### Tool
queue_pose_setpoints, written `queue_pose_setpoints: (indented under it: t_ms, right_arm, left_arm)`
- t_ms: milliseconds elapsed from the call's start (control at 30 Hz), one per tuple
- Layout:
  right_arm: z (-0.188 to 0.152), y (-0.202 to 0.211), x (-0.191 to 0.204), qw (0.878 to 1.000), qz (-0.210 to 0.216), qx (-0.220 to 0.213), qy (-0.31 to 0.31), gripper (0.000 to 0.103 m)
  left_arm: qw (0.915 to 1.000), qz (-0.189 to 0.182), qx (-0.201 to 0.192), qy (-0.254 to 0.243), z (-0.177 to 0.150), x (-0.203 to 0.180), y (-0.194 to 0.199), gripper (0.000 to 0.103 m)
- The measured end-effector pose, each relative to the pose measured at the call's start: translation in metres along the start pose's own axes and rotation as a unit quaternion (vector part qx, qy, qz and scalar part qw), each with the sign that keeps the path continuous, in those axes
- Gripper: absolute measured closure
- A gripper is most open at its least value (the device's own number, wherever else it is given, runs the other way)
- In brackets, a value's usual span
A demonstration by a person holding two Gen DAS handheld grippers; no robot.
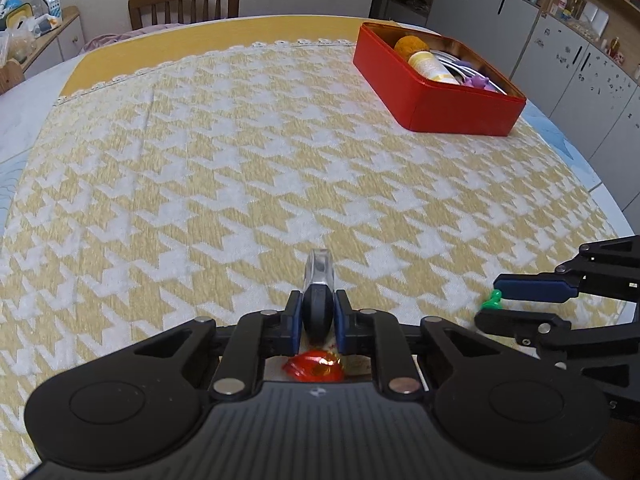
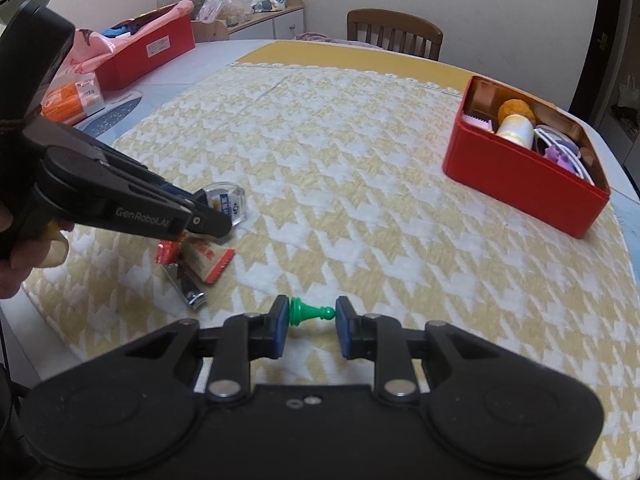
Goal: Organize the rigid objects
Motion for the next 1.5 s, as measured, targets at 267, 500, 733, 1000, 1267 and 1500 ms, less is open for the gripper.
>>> queue_pose_setpoints:
  t_ms: [267,500,733,1000,1267,1500]
  right_arm:
    - [0.019,0.013,-0.034,1.000,-0.011,-0.020,-0.001,0.079]
    - [0.050,0.026,-0.072,0.999,-0.022,-0.049,0.001,0.079]
    - [0.078,0.027,-0.119,0.996,-0.049,-0.072,0.003,0.079]
    - [0.095,0.015,-0.171,0.995,-0.067,-0.080,-0.006,0.079]
    - [0.102,-0.008,-0.209,0.995,-0.074,-0.072,-0.008,0.079]
    - [0.110,-0.033,-0.235,0.995,-0.076,-0.064,-0.008,0.079]
  left_arm:
    - [0.9997,0.006,-0.014,0.018,0.024,0.000,0.006,0.088]
    - [0.9990,0.002,-0.036,0.028,0.064,-0.015,0.015,0.088]
    - [0.9984,0.000,-0.051,0.025,0.106,-0.035,0.010,0.088]
    - [0.9979,-0.008,-0.063,0.013,0.151,-0.067,-0.010,0.088]
    - [0.9980,-0.007,-0.062,-0.005,0.185,-0.093,-0.044,0.088]
    - [0.9986,0.003,-0.051,-0.014,0.210,-0.103,-0.079,0.088]
Point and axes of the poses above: each gripper's, at about its wrist camera, not at the fingertips, and y roughly against the way its jaws point, x to its left, z to its top, the point moved 10 cm from there along -y, roughly the way its jaws point, and after that the axes turned 6 degrees about -z, right-handed, at the moved point
